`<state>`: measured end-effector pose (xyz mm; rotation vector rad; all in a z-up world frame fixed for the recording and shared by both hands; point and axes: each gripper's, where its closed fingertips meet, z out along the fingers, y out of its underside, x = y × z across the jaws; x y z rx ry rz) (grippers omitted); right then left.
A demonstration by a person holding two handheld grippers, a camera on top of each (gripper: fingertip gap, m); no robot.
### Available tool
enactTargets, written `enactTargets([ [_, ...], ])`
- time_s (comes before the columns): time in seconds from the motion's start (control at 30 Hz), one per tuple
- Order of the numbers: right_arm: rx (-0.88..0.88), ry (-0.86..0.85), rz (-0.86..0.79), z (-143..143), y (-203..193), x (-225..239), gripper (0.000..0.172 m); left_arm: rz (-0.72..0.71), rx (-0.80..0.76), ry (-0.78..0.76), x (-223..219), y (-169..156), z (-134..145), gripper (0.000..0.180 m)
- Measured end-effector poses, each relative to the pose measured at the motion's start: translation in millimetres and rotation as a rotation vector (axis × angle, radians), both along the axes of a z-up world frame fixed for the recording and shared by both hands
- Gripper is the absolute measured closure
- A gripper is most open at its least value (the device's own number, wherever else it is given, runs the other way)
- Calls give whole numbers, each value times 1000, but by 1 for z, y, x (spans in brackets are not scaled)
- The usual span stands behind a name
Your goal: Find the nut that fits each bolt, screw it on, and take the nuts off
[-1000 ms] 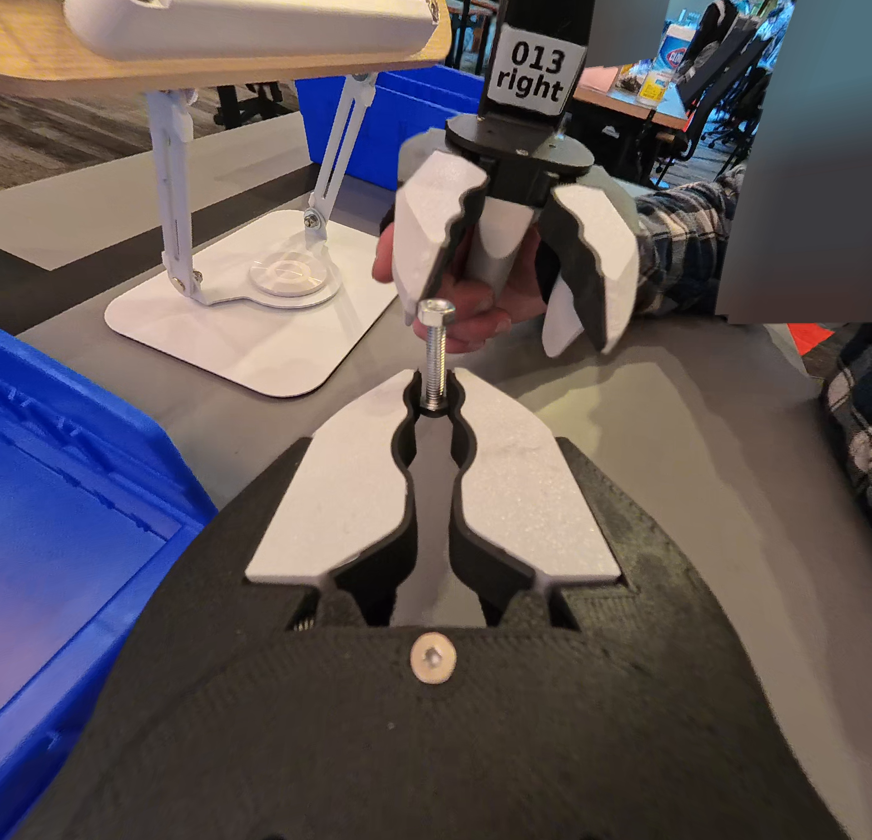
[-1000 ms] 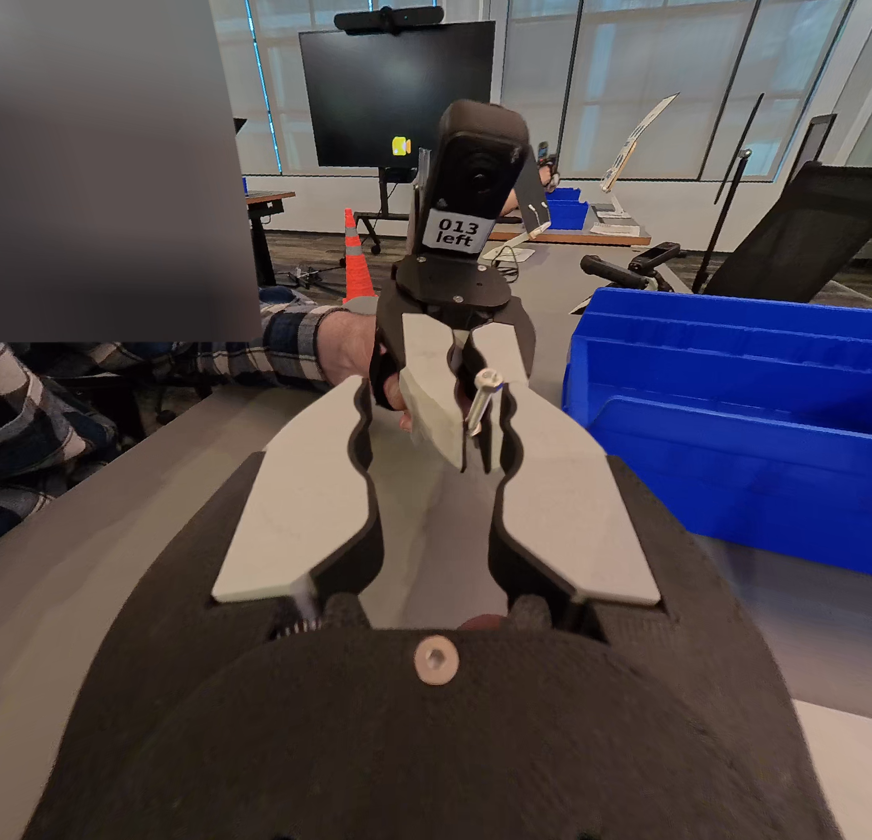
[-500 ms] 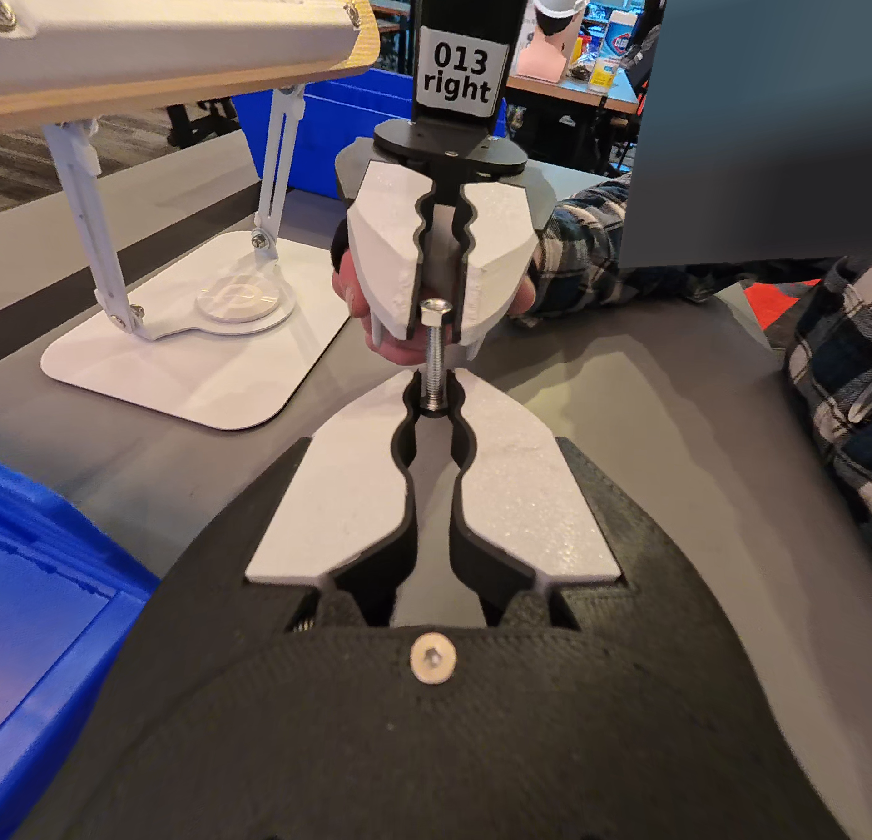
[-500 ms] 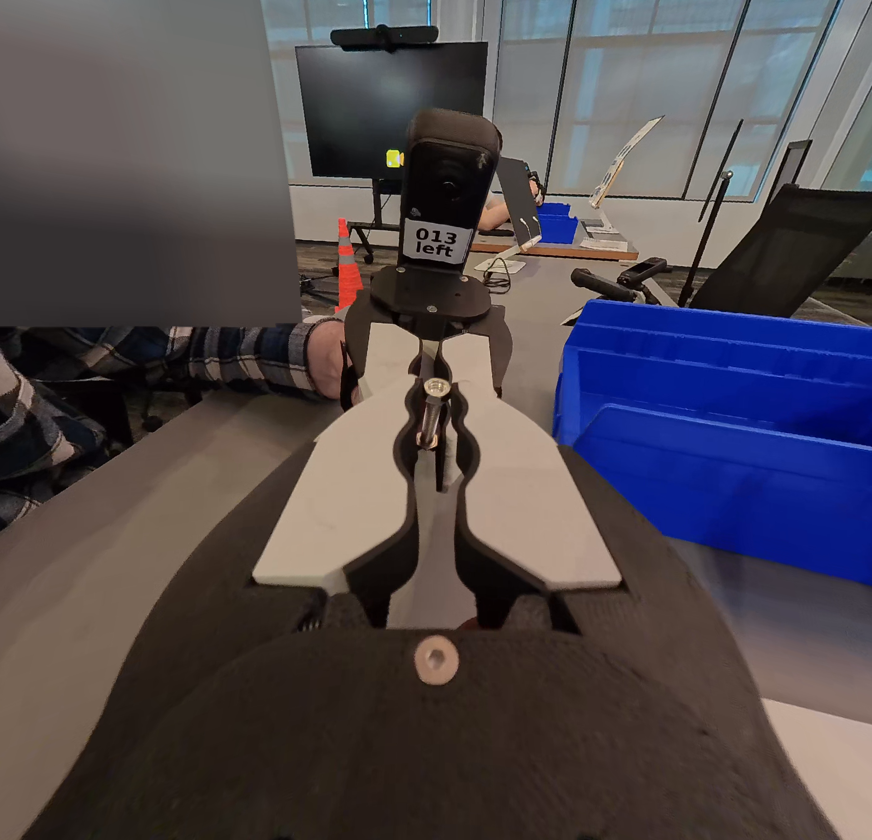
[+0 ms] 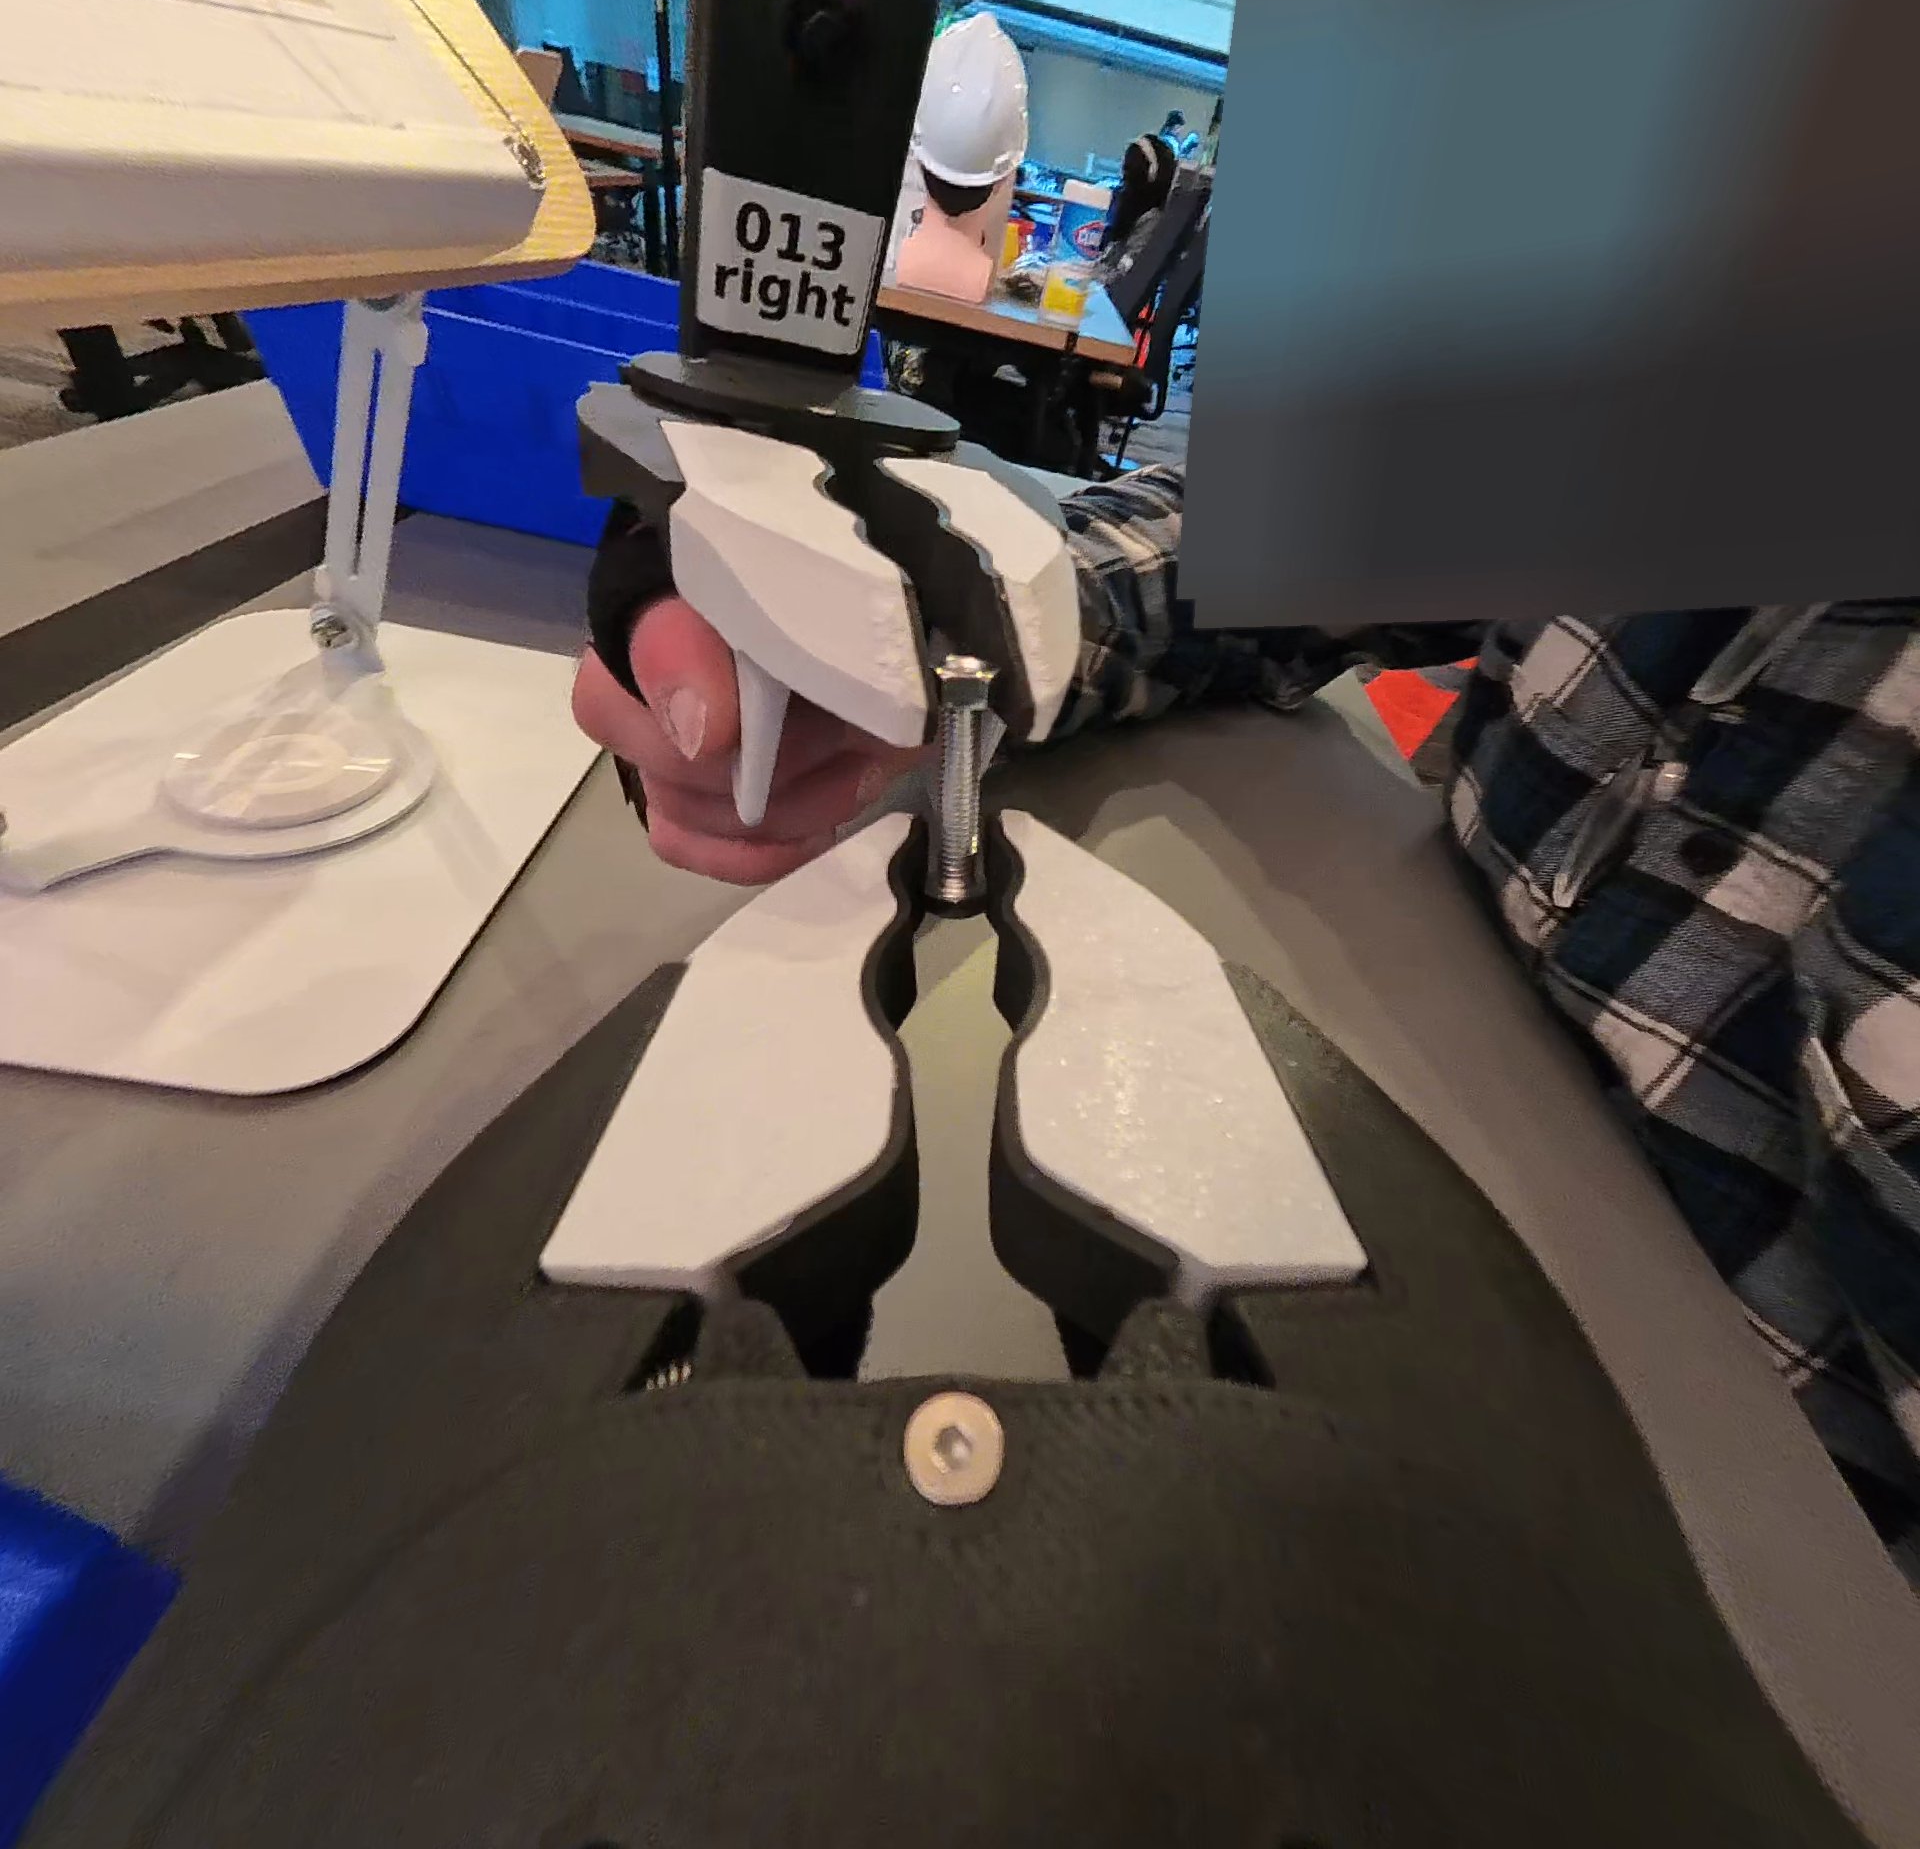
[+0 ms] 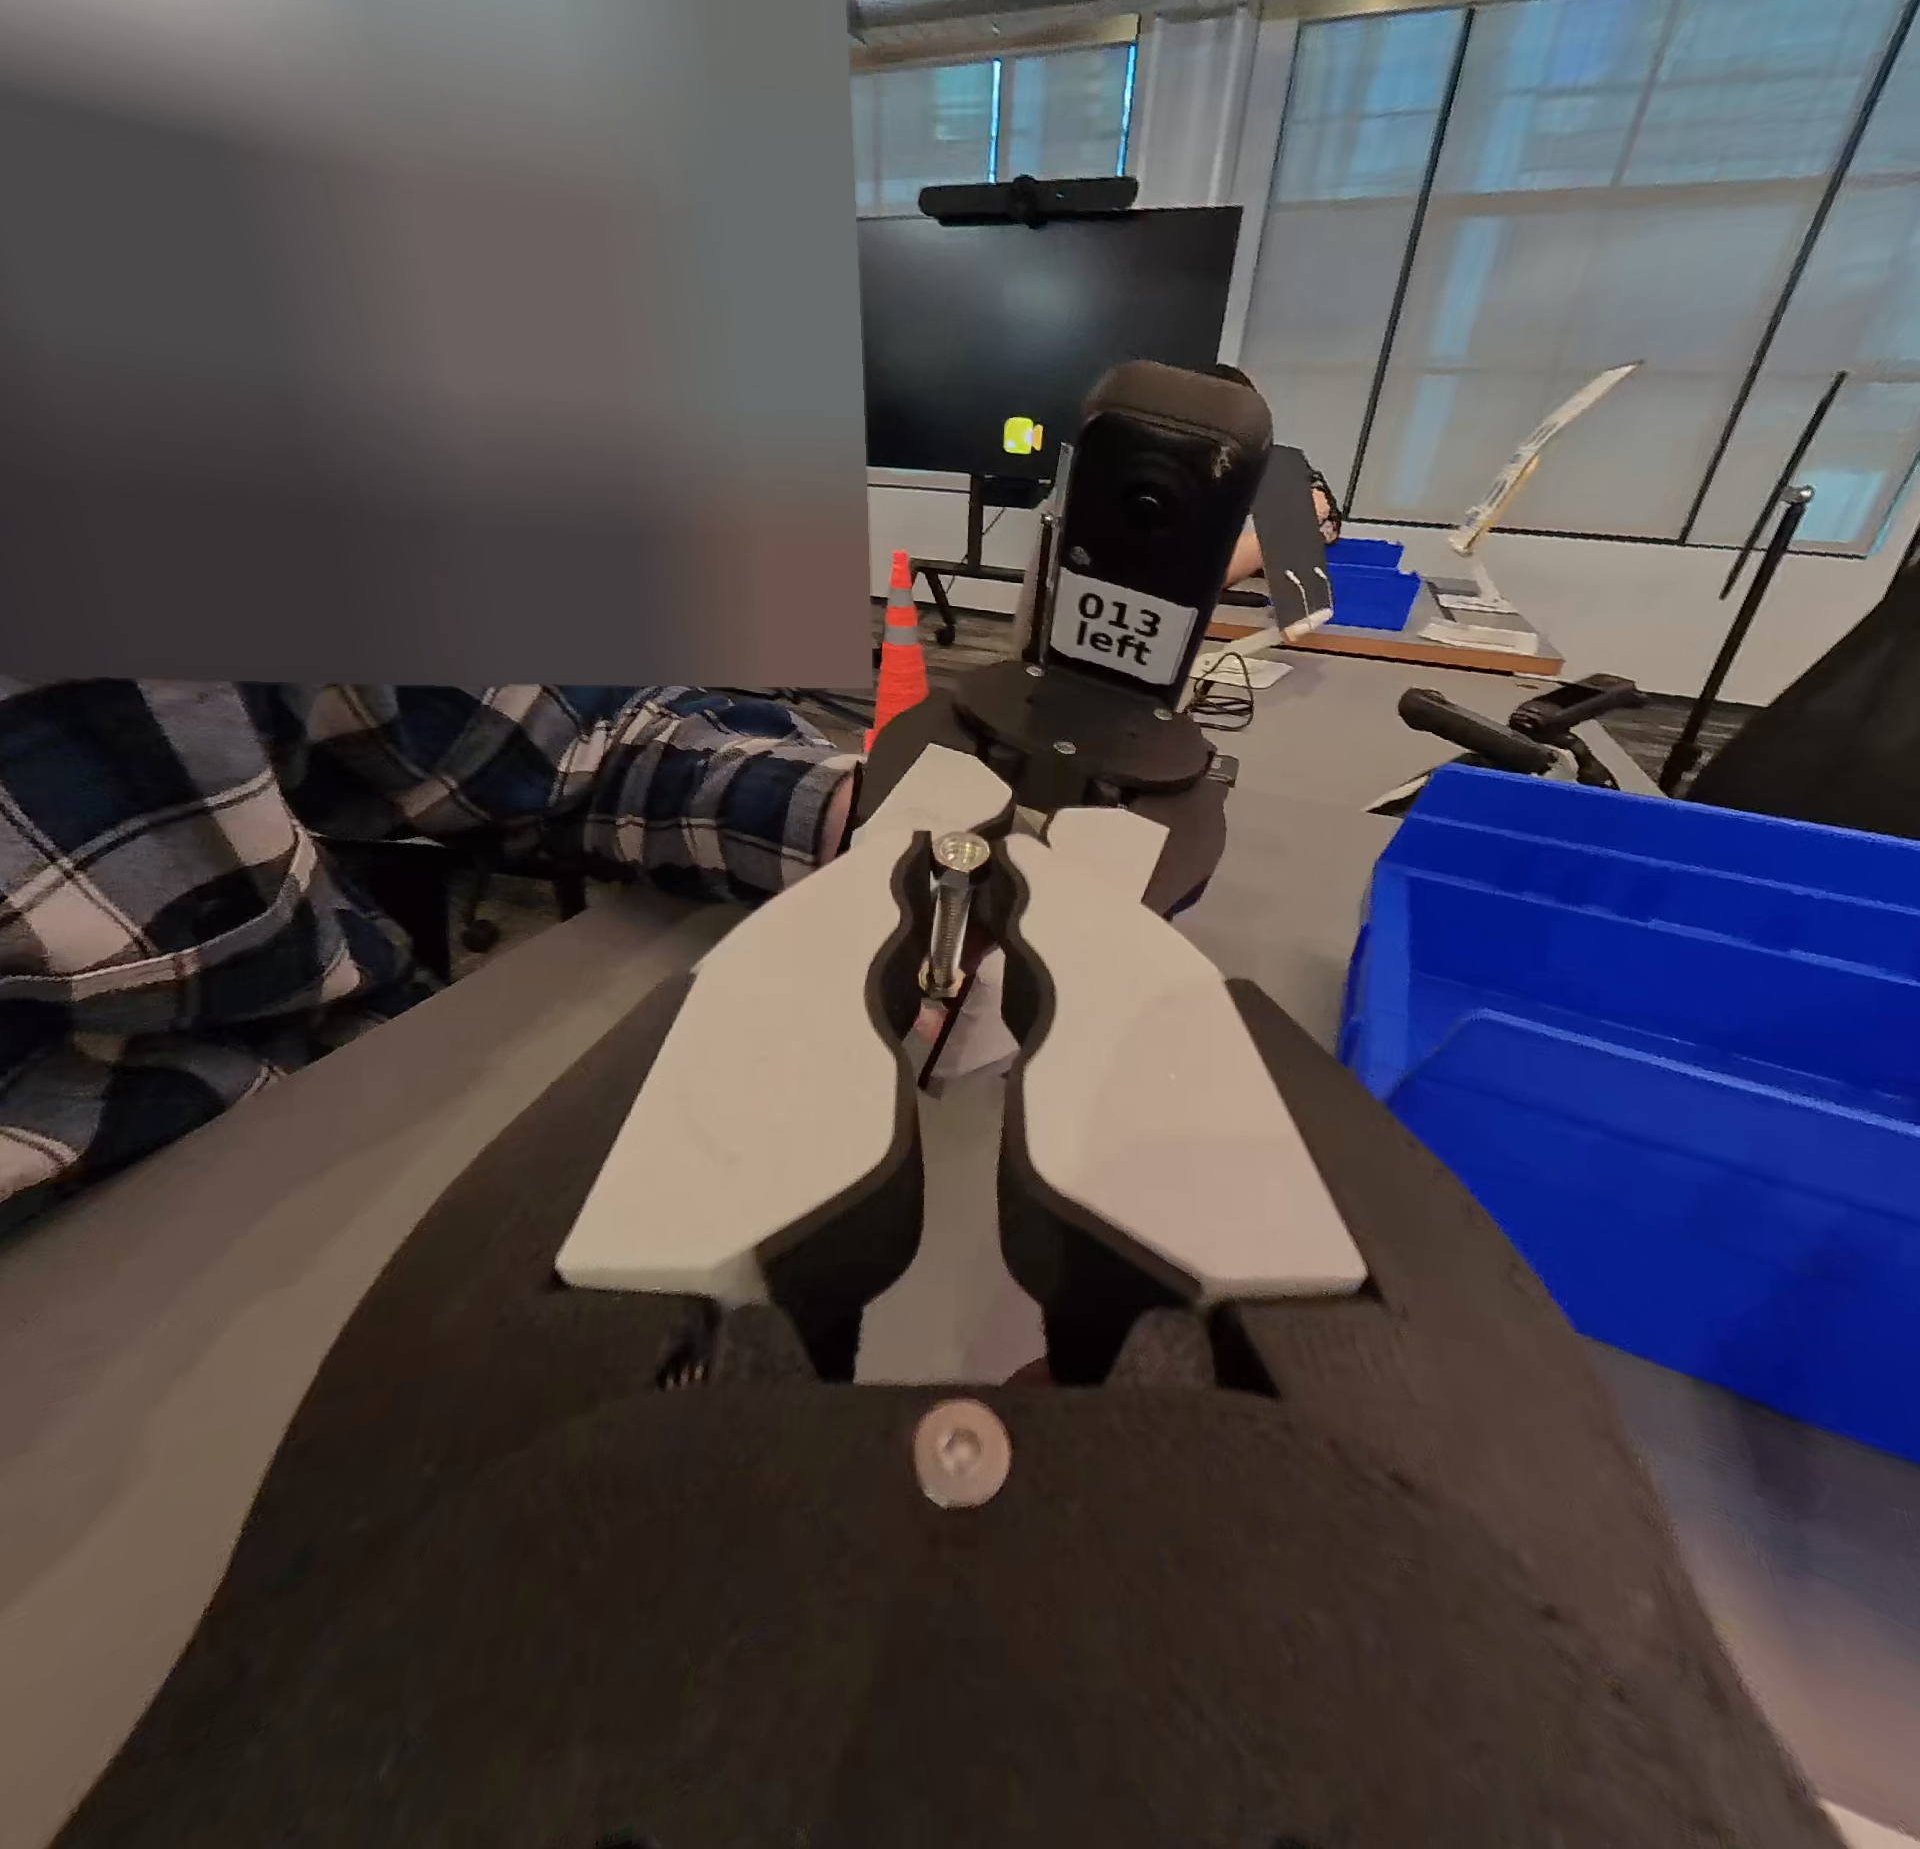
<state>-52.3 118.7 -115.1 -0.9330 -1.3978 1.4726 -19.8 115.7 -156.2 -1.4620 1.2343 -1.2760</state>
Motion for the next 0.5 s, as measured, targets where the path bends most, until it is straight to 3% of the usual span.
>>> enactTargets([
  [0.17, -25, 13, 15, 1, -2, 0, 161, 0, 7, -11, 2, 0, 1, 171],
  [0.5, -20, -2, -91, -2, 15, -2, 161, 168, 114, 65, -3, 20, -4, 171],
])
